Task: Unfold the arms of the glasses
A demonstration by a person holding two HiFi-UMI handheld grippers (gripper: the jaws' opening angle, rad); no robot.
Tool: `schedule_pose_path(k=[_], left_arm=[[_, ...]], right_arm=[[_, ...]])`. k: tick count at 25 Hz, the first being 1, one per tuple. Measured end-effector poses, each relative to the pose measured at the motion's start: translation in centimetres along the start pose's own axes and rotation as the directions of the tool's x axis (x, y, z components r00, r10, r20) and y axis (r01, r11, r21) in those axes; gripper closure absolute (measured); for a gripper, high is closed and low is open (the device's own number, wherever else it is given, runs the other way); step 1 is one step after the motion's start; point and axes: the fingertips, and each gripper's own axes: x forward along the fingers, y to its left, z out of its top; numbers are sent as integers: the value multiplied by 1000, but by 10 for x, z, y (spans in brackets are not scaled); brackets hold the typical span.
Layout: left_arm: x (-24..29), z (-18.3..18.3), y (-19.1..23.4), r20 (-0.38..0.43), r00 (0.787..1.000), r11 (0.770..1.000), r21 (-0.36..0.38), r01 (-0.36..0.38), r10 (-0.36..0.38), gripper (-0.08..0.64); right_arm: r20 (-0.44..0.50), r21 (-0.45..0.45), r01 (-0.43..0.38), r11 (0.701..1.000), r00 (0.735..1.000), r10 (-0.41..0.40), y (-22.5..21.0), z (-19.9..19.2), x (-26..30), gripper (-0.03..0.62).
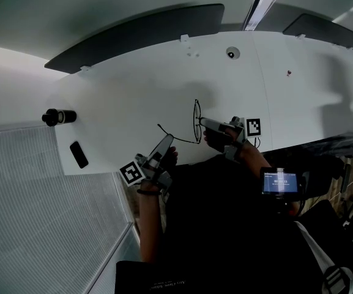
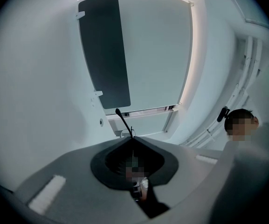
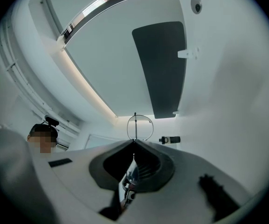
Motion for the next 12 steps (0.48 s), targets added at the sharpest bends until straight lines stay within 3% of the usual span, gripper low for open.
schedule_pose_path(k=[12], left_arm=[[-9,-3,4,18,1000,1000,-15,-22,22,537]], right_arm=[[37,-1,-6,1000,999,6,4,7,0,581]])
